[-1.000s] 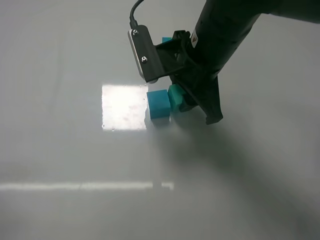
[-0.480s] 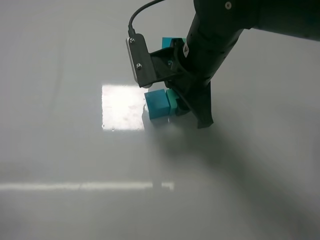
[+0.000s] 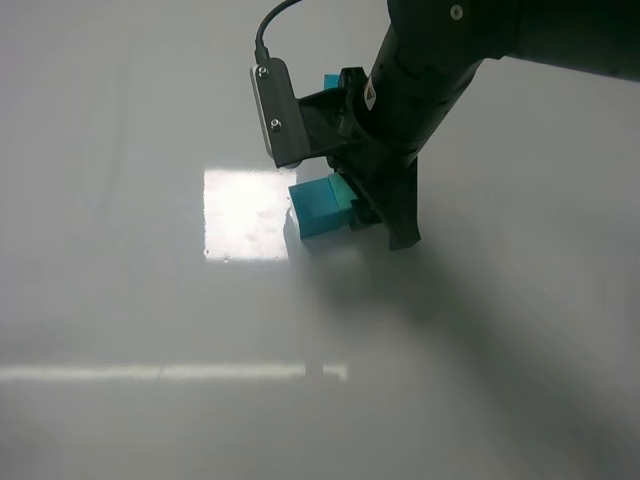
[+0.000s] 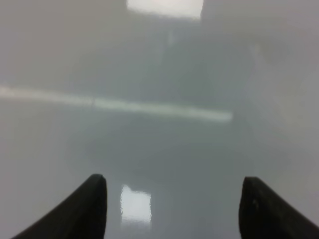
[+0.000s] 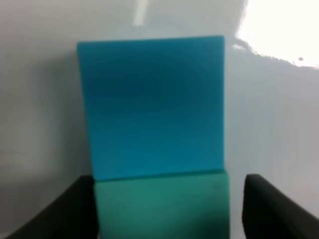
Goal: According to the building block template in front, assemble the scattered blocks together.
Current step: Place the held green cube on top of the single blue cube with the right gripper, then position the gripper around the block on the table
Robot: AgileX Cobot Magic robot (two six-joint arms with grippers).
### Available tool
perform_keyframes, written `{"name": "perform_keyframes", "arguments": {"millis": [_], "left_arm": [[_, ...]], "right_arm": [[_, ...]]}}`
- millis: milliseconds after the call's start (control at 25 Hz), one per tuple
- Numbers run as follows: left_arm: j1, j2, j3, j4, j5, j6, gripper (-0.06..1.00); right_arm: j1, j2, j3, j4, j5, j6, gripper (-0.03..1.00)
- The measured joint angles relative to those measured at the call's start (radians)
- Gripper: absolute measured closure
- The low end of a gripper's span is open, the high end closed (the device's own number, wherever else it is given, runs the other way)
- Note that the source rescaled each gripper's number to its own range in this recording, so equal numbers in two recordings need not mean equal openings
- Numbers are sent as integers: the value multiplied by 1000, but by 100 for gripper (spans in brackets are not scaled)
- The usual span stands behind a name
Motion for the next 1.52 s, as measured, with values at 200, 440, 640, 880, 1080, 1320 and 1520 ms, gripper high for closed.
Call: {"name": "perform_keyframes", "arguments": {"millis": [200, 440, 640, 880, 1080, 1320, 1520], "left_arm": [[0, 0, 0, 0, 0, 2, 43], [0, 0, 0, 0, 0, 5, 43], [0, 0, 0, 0, 0, 4, 43], [0, 0, 1, 0, 0, 4, 43], [0, 0, 1, 0, 0, 3, 43], [0, 0, 1, 0, 0, 3, 43], [0, 0, 1, 0, 0, 3, 43]], "right_arm": [[0, 0, 0, 25, 6, 0, 34], [36, 0, 0, 23, 6, 0, 34], [42, 0, 0, 9, 4, 0, 40], [42, 0, 0, 0, 4, 0, 45], [42, 1, 0, -1, -2, 0, 48], [42, 30, 0, -2, -5, 1, 54], [42, 40, 0, -17, -8, 1, 55]]}}
